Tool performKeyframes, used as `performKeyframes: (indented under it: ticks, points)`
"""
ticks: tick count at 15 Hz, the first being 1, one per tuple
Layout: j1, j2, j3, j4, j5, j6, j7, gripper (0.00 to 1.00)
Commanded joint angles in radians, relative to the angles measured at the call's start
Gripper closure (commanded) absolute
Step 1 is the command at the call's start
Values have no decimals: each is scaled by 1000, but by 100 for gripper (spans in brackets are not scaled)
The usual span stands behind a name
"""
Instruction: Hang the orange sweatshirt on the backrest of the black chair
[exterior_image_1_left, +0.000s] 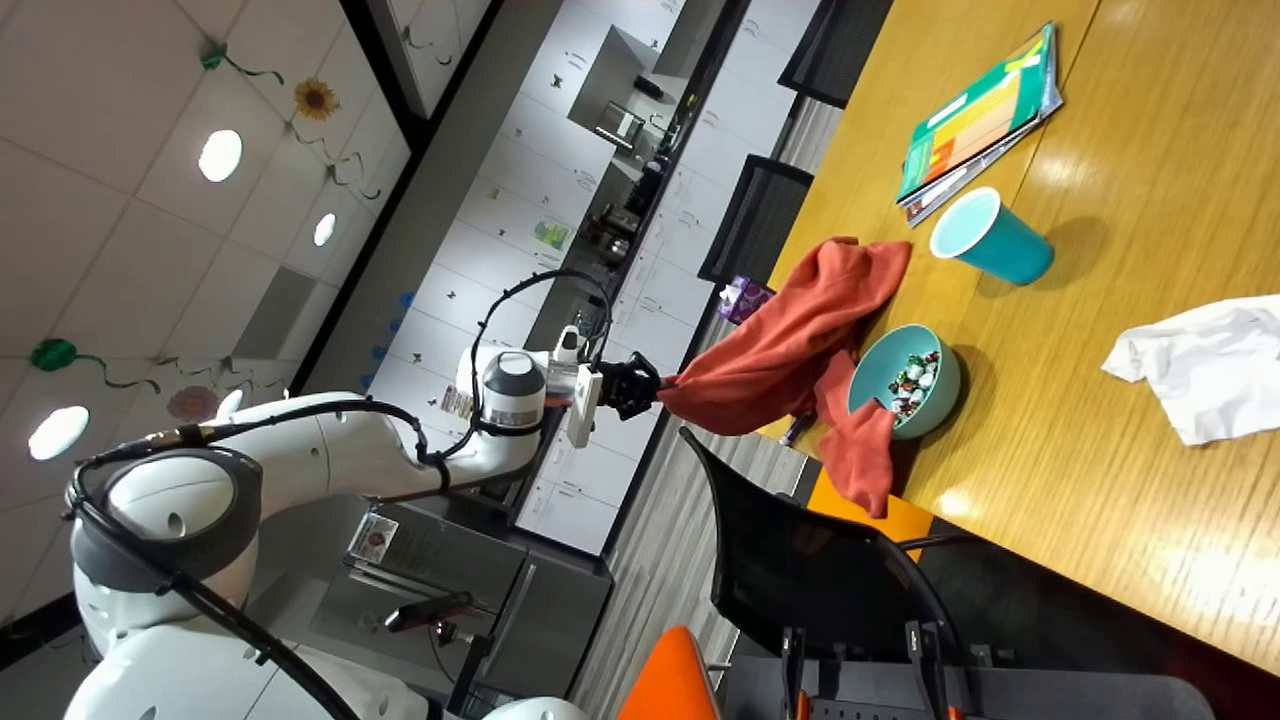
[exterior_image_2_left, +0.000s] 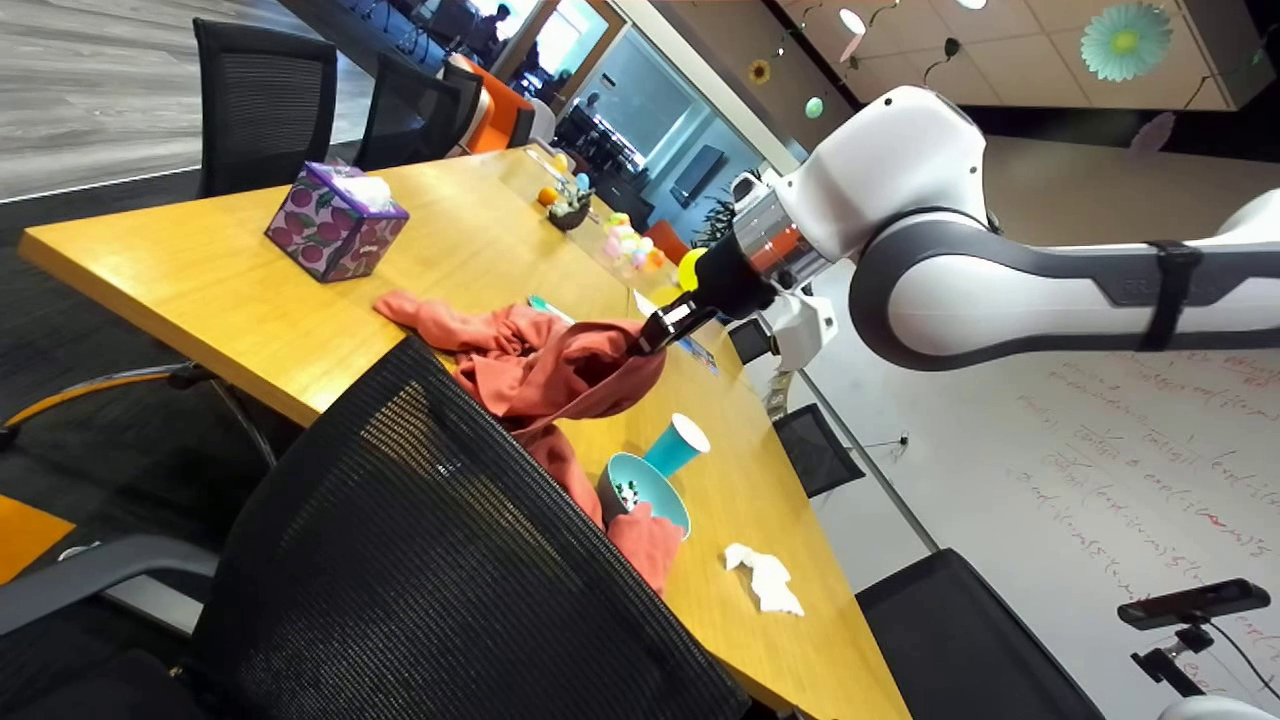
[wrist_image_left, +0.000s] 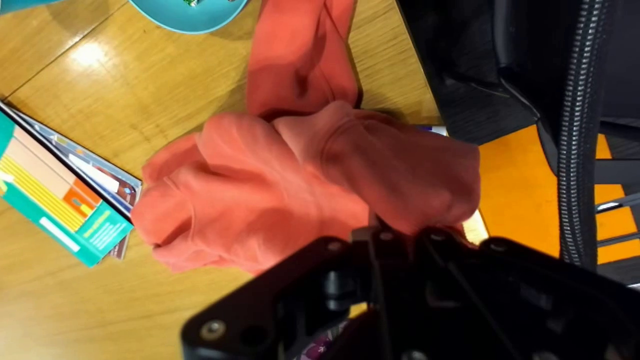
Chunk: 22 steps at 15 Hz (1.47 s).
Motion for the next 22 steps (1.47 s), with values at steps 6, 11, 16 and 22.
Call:
performKeyframes:
  ticks: [6,11,16,22]
  points:
    - [4,-217,127,-98,-182,-82,185,99]
    - [20,-442,281,-141,-159,-244,239,99]
    - [52,-623,424,-88,-138,-465,245,99]
    - [47,-696,567,33,-159,-635,229,99]
